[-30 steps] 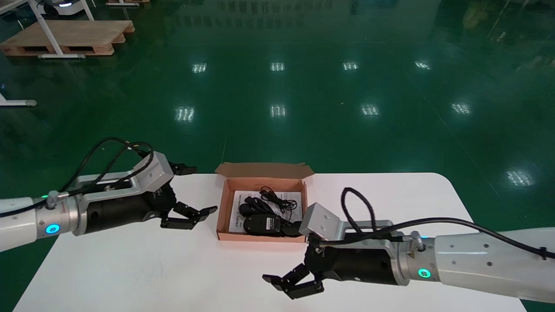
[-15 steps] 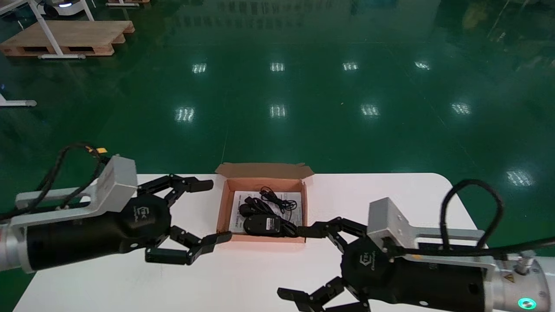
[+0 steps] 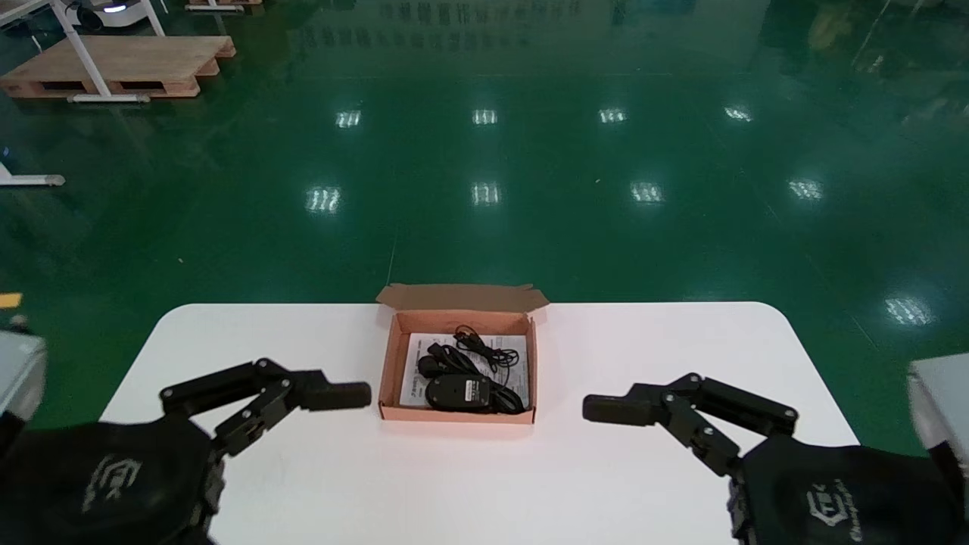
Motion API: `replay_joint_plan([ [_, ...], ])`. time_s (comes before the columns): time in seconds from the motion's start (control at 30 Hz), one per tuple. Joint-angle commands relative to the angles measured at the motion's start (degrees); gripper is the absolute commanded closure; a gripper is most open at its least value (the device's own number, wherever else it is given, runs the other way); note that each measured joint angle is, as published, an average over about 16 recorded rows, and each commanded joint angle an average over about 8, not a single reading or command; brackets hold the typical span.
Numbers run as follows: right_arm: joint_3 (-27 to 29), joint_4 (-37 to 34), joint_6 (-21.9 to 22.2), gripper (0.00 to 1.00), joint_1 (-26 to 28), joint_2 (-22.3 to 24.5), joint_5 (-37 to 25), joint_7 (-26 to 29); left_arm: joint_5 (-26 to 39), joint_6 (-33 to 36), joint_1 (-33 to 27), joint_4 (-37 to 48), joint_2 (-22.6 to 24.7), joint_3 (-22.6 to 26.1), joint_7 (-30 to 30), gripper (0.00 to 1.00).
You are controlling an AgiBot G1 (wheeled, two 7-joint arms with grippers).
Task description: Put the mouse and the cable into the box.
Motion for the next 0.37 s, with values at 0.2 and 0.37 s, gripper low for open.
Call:
replay_joint_plan([
  [0.2, 1.72, 0.63, -1.69, 0.0, -1.01, 1.49, 2.98, -0.32, -2.53, 2.76, 1.51, -1.78, -1.06, -1.92, -0.68, 0.0],
  [0.37, 1.42, 0.56, -1.41, 0.0, -0.89, 1.23, 2.41, -0.32, -2.1, 2.29, 1.27, -1.47, -0.89, -1.62, -0.58, 0.0],
])
